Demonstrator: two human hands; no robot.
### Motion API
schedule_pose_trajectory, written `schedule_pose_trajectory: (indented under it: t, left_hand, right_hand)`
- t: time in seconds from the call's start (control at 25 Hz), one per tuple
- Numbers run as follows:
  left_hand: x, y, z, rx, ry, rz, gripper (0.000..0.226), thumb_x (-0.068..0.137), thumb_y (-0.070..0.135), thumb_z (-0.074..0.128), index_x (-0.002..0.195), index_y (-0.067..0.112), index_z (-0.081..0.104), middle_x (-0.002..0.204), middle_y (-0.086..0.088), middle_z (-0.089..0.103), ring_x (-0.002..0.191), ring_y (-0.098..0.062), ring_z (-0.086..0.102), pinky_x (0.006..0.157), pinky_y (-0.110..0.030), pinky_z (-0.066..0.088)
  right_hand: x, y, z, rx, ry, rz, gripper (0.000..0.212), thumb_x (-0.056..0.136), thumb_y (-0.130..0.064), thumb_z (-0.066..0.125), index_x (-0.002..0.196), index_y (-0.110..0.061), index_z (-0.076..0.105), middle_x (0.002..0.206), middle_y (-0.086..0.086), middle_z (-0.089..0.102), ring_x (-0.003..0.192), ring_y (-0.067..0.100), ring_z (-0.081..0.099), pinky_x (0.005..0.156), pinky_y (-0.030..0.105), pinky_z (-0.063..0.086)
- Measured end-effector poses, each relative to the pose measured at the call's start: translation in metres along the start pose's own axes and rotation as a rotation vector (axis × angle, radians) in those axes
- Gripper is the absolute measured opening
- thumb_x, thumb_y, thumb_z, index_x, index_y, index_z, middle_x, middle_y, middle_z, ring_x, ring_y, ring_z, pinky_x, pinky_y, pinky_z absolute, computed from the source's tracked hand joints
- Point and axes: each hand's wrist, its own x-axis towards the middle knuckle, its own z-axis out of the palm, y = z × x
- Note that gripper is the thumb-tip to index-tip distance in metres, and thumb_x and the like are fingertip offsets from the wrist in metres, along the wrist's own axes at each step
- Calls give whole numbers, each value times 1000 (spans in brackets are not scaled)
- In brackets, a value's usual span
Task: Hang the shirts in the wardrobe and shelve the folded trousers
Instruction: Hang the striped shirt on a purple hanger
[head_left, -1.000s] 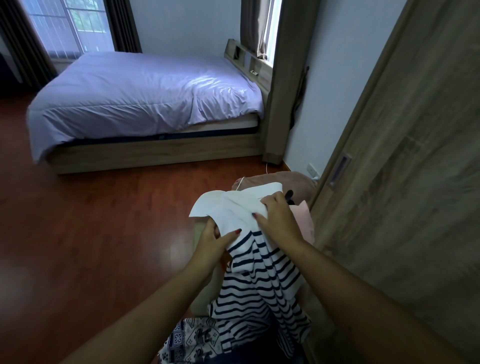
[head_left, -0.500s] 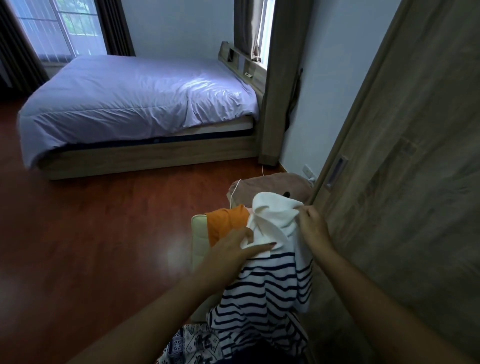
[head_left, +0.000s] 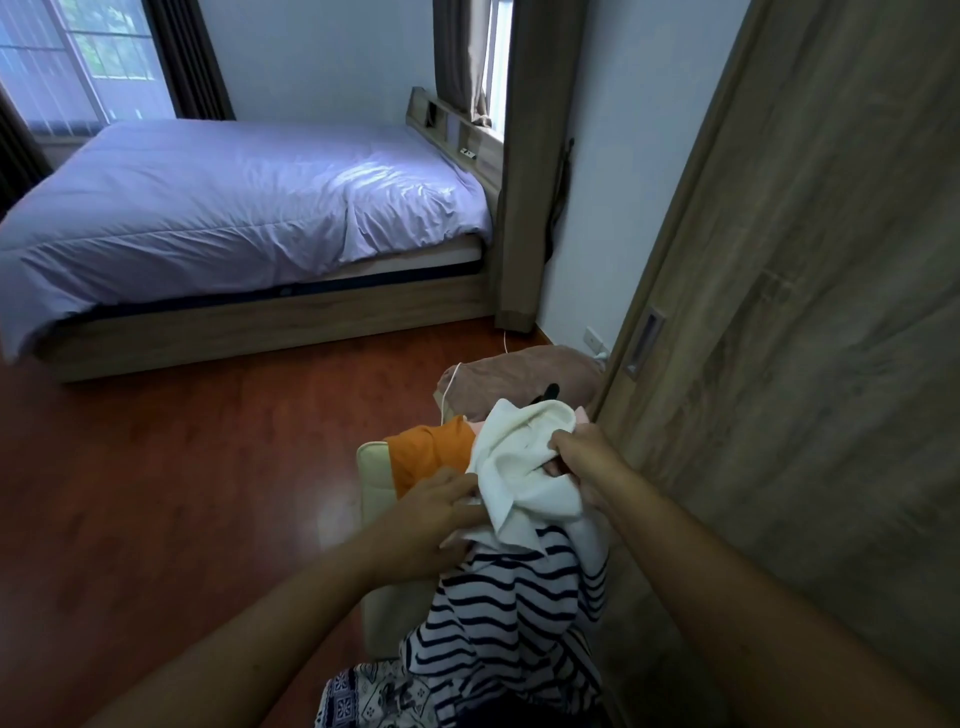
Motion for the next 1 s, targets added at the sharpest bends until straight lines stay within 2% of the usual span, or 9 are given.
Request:
schedule_pose_trajectory:
  t: [0.08,0.16,0.24,0.36,0.48,0.64,0.76,0.88,1.0]
  left_hand:
    - [6,-2,-13,-233,66,-59,38,71,12,43,96,23,68,105,6,66,97,-10,58,85,-40,50]
    - [20,-6,-28,-323,241,-139,32,68,9,42,85,25,65,100,8,64,97,-10,60,84,-44,50]
    - [42,-1,-41,-234,352,-146,22,78,18,51,92,29,63,119,4,53,115,-17,50,99,-42,44]
    - [72,24,-47,-182,280,0,17,88,30,58,102,31,67,137,1,42,132,-8,34,106,-27,32]
    - [91,58,-48,-239,127,79,23,91,22,57,112,22,67,110,5,64,92,18,51,77,-4,39]
    - [127,124,-87,-200,195,263,23,88,23,52,107,29,65,101,-6,70,90,-15,65,78,-35,50]
    - [163,191,-133,-22,165,406,45,77,3,54,115,26,64,103,-8,66,91,-24,64,77,-36,51]
    - [188,276,-164,72,298,459,53,73,0,49,121,16,62,113,-14,64,97,-33,63,80,-37,50]
    - [203,350,-191,0,422,409,50,73,7,47,121,7,62,113,-22,62,102,-35,59,81,-30,41]
  right_hand:
    - [-5,-8,-4,113,-23,-15,28,86,-2,40,112,0,52,75,15,51,54,20,51,47,30,44]
    - [-18,-23,-14,117,-44,-102,23,91,-4,39,96,2,61,81,18,56,69,24,55,67,36,49]
    - [-42,-42,-30,-36,-107,-266,24,90,-7,39,79,-14,60,78,6,58,71,18,55,71,34,47]
    - [-84,-68,-61,-178,-139,-375,26,82,-12,41,69,-24,60,68,-4,58,68,13,54,67,29,44]
    - [-132,-84,-106,-276,-55,-469,38,79,-1,38,60,-22,63,48,-14,57,46,-4,48,47,12,36]
    - [-206,-84,-184,-323,42,-551,33,83,5,41,74,-15,66,53,-13,60,45,-7,49,42,5,33]
    - [-259,-69,-246,-411,108,-587,18,84,-1,55,90,-11,68,76,-2,68,65,1,60,58,17,47]
    - [-305,-47,-302,-536,227,-634,14,77,-16,69,91,-14,66,87,10,68,79,17,62,71,34,50]
    - [-338,-16,-341,-789,505,-634,22,71,-12,62,92,-7,66,85,10,65,84,24,63,63,24,40]
